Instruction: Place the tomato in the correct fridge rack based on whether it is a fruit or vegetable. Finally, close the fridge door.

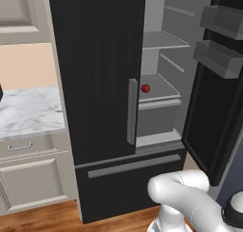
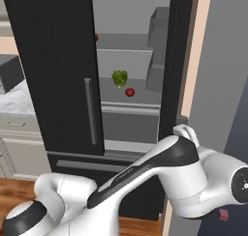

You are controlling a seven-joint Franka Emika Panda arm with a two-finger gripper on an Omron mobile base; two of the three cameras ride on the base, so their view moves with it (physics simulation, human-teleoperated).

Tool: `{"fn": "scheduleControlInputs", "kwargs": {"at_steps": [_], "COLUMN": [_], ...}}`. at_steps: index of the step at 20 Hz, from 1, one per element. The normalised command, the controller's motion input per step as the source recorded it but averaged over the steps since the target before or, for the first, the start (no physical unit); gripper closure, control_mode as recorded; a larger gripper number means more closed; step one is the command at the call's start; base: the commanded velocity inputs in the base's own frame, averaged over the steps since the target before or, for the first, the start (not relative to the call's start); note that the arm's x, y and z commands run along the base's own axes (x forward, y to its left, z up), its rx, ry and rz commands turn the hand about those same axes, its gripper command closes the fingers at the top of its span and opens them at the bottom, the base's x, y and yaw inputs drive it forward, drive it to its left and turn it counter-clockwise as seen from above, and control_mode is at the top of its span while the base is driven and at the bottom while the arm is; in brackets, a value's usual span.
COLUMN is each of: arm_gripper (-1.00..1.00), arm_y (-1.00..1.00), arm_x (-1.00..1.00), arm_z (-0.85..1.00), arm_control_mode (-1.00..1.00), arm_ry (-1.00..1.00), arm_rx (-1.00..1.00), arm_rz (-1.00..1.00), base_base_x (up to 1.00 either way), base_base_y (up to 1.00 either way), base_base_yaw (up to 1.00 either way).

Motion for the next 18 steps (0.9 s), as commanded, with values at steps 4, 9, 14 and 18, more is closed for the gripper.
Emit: {"fn": "scheduleControlInputs", "kwargs": {"at_steps": [4, 9, 14, 18], "arm_gripper": [-1.0, -1.0, -1.0, -1.0], "arm_y": [-0.43, -0.3, -0.03, 0.0], "arm_x": [0.33, 0.32, 0.63, 0.73], "arm_z": [-0.35, -0.31, -0.15, -0.09], "arm_control_mode": [-1.0, -1.0, -1.0, -1.0], "arm_ry": [-0.11, -0.11, 0.09, 0.17], "arm_rx": [0.12, 0.13, 0.09, 0.07], "arm_rz": [0.0, 0.0, 0.04, 0.06], "base_base_x": [0.0, 0.0, 0.0, 0.0], "base_base_y": [0.0, 0.0, 0.0, 0.0], "base_base_yaw": [0.0, 0.0, 0.0, 0.0]}}
